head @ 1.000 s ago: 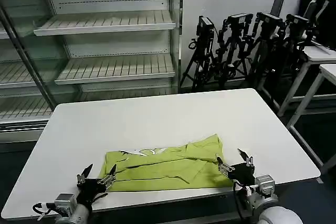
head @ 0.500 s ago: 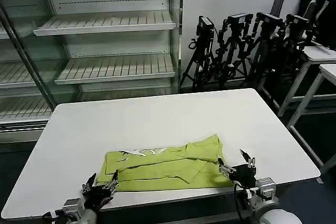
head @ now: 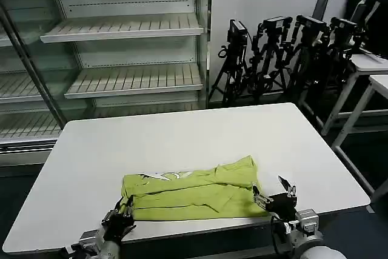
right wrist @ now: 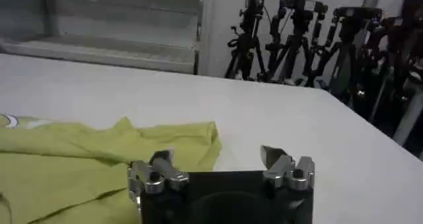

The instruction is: Fold and organize the clothes.

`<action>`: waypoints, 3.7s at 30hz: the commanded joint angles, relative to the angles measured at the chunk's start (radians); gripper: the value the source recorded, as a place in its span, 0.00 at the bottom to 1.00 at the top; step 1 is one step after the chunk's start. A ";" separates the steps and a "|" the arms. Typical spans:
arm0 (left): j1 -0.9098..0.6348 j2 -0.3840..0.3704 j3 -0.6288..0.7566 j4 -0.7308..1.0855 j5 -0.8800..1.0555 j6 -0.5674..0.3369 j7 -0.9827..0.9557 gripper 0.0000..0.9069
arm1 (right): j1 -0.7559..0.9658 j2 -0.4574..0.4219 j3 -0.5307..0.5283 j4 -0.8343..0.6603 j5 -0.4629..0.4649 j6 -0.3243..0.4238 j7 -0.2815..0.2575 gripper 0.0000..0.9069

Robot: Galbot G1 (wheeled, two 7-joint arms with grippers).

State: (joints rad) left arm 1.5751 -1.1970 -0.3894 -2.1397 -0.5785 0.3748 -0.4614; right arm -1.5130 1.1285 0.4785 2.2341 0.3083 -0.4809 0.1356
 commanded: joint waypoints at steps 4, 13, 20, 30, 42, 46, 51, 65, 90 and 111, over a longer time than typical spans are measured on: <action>-0.028 0.045 -0.054 0.014 0.078 0.034 0.015 0.01 | -0.002 0.007 -0.014 -0.003 -0.020 0.002 0.001 1.00; 0.032 0.170 -0.279 -0.015 0.262 0.091 0.088 0.00 | 0.011 0.005 -0.017 -0.012 -0.023 0.010 0.001 1.00; 0.091 0.285 -0.541 0.036 0.307 0.063 0.124 0.00 | 0.037 0.002 -0.035 -0.020 -0.023 0.021 -0.001 1.00; 0.112 0.265 -0.420 -0.218 0.371 0.089 0.186 0.00 | 0.040 0.000 -0.027 -0.027 -0.021 0.035 -0.002 1.00; 0.039 0.147 -0.002 -0.252 0.495 0.061 0.290 0.00 | 0.013 0.032 -0.020 -0.020 -0.060 0.041 -0.002 1.00; 0.009 0.107 0.088 -0.238 0.517 0.067 0.317 0.00 | 0.004 0.036 0.000 -0.020 -0.060 0.040 -0.002 1.00; -0.036 0.081 0.197 -0.170 0.564 0.063 0.352 0.00 | -0.004 0.041 0.017 -0.021 -0.062 0.039 -0.001 1.00; -0.145 0.077 0.223 -0.023 0.549 0.081 0.366 0.00 | 0.003 0.050 0.007 -0.024 -0.069 0.036 0.000 1.00; -0.176 0.065 0.238 -0.106 0.418 0.175 0.336 0.00 | 0.007 0.042 -0.007 -0.022 -0.075 0.032 0.001 1.00; -0.203 0.052 0.231 -0.137 0.310 0.116 0.308 1.00 | 0.013 0.024 0.042 0.044 -0.063 0.023 -0.001 1.00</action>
State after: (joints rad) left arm 1.3716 -1.1416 -0.1541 -2.2319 -0.2057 0.5378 -0.1496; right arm -1.5017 1.1552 0.5010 2.2469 0.2406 -0.4551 0.1349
